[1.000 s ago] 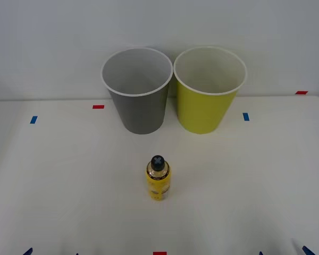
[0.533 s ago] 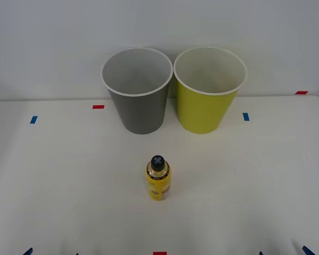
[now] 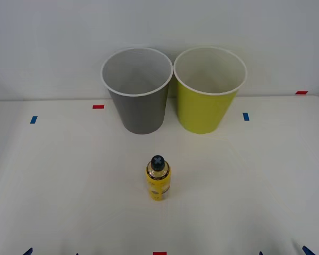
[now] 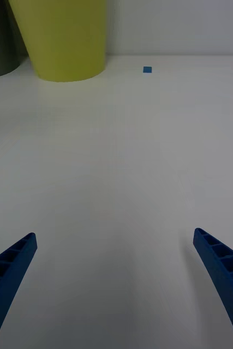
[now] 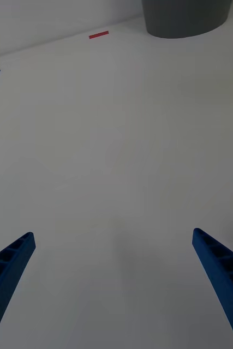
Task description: Put cans in the gray bin and PET bottles in the light green bin.
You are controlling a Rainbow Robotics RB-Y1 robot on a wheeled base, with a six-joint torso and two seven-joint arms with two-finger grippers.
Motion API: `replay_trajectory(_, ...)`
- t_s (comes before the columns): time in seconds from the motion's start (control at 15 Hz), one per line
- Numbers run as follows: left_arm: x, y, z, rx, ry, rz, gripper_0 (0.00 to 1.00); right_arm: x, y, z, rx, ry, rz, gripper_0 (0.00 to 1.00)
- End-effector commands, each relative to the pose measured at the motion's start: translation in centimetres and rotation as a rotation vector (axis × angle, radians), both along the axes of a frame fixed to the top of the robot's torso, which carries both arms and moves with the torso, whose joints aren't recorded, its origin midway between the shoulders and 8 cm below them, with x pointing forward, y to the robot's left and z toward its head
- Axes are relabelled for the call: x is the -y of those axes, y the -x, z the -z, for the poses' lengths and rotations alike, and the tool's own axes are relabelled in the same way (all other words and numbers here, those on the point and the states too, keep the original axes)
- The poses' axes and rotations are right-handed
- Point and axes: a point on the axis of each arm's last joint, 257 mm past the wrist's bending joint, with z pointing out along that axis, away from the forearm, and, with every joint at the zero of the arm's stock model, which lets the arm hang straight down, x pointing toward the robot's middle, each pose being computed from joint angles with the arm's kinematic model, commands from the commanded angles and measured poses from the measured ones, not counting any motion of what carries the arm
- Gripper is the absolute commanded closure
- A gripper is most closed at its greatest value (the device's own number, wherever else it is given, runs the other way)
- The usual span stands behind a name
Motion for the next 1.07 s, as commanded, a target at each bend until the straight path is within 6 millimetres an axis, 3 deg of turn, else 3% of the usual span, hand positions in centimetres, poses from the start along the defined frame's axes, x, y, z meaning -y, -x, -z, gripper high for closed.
replay_trajectory(0.07,0.00,0.00,0.00,0.000,0.000,0.000,0.00,0.00,0.00,0.00,0.000,0.000,0.000,0.00)
replay_trajectory(1.07,0.00,0.00,0.00,0.000,0.000,0.000,0.00,0.00,0.00,0.00,0.000,0.000,0.000,0.00)
